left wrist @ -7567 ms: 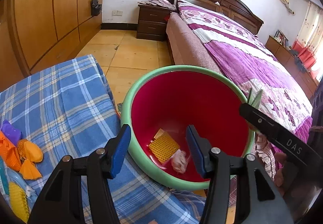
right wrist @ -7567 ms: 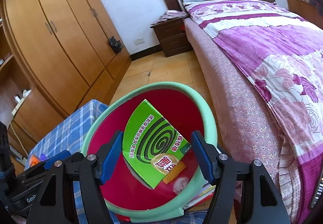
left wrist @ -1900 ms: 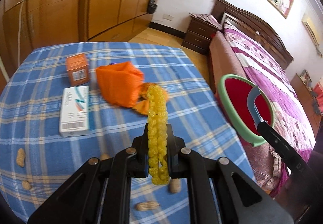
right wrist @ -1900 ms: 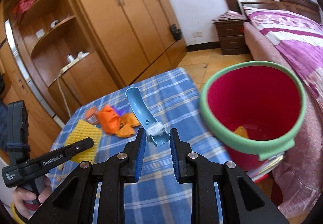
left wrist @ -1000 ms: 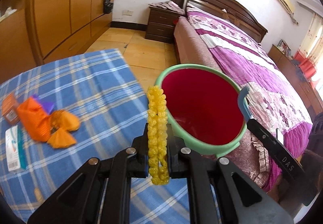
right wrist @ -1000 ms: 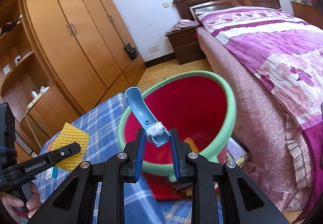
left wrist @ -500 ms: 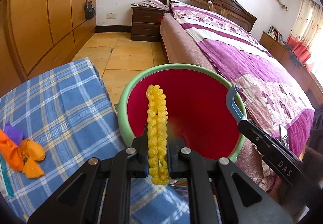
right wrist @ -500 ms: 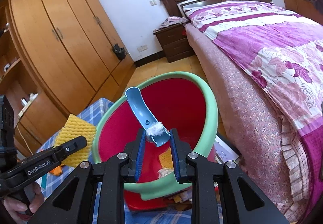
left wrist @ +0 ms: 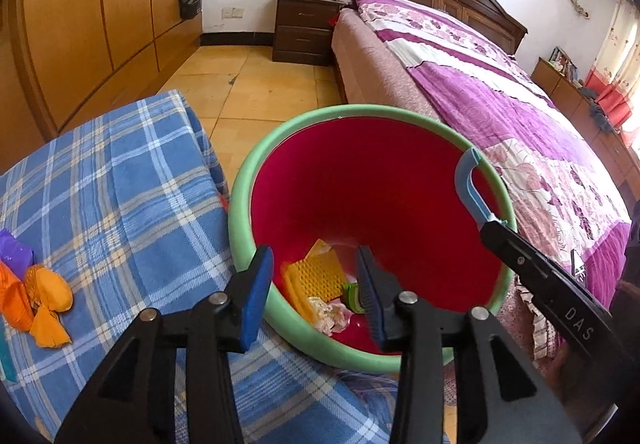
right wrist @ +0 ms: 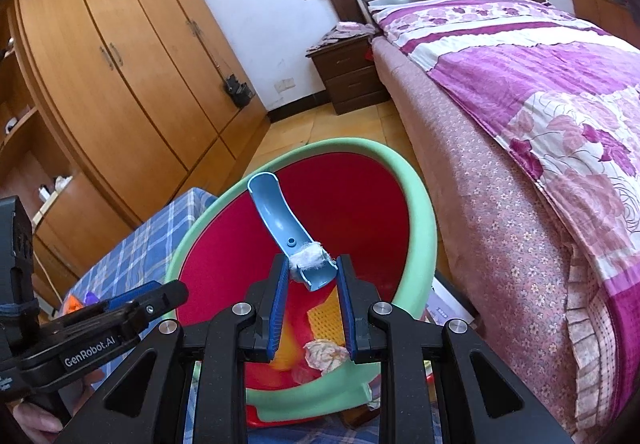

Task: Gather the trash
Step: 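Open the left gripper to drop the foam net while the right gripper drops the blue piece, then move both grippers back from the bucket to the table, then grasp the white medicine box with the left gripper while the right gripper grasps the orange mesh bag, then carry the white medicine box and orange mesh bag over the red bucket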

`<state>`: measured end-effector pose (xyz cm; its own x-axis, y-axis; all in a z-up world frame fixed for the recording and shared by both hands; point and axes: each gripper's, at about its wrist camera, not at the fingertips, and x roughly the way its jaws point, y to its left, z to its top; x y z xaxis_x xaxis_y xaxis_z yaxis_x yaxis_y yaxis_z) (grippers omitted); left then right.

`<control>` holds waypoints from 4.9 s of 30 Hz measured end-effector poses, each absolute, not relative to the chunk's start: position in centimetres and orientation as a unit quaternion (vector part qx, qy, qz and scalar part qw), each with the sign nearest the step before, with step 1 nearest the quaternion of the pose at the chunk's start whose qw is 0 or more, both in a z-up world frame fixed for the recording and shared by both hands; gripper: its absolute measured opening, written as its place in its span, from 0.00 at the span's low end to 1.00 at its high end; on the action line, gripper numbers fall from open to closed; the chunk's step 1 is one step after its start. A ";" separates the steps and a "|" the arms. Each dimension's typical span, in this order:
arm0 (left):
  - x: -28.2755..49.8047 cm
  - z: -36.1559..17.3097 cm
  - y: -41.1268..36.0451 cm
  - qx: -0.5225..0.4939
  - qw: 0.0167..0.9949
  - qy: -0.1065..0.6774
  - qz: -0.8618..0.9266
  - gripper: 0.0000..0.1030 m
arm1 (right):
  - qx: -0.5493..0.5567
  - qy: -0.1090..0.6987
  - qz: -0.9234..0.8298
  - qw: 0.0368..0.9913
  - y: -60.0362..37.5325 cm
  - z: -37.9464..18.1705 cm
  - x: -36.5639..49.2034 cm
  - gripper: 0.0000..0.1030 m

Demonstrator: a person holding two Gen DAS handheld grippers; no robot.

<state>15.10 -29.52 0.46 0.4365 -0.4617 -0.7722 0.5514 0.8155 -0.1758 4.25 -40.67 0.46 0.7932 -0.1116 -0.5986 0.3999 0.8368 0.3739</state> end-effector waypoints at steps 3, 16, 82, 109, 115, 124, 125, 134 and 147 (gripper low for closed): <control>15.1 0.4 -29.1 0.051 0.848 0.438 -0.293 0.42 | 0.248 0.293 -0.139 0.913 -40.8 0.2 4.6 0.23; 14.4 1.1 -27.0 0.037 0.854 0.438 -0.280 0.42 | 0.252 0.294 -0.137 0.911 -40.1 0.5 4.4 0.36; 18.3 -2.5 1.8 0.004 0.885 0.464 -0.038 0.84 | 0.184 0.363 -0.058 0.912 -23.6 0.9 5.7 0.64; 17.3 -0.5 5.2 -0.049 0.903 0.427 -0.006 0.50 | 0.129 0.396 0.059 0.907 -16.1 1.4 14.2 0.64; 17.2 -0.8 6.5 -0.075 0.902 0.426 0.001 0.50 | 0.104 0.402 0.102 0.904 -12.7 1.3 17.9 0.64; 16.8 -1.4 8.7 -0.105 0.898 0.427 0.014 0.50 | 0.061 0.395 0.114 0.910 -9.1 0.0 21.7 0.57; 16.8 -1.5 8.8 -0.107 0.897 0.428 0.014 0.50 | 0.062 0.395 0.120 0.909 -8.8 -0.2 21.9 0.38; 16.2 -1.5 9.1 -0.117 0.897 0.427 0.010 0.50 | 0.085 0.394 0.148 0.903 -8.3 -0.1 20.5 0.06; 14.2 -0.2 6.5 -0.114 0.901 0.418 -0.022 0.50 | 0.131 0.332 0.135 0.924 -11.2 3.4 14.0 0.06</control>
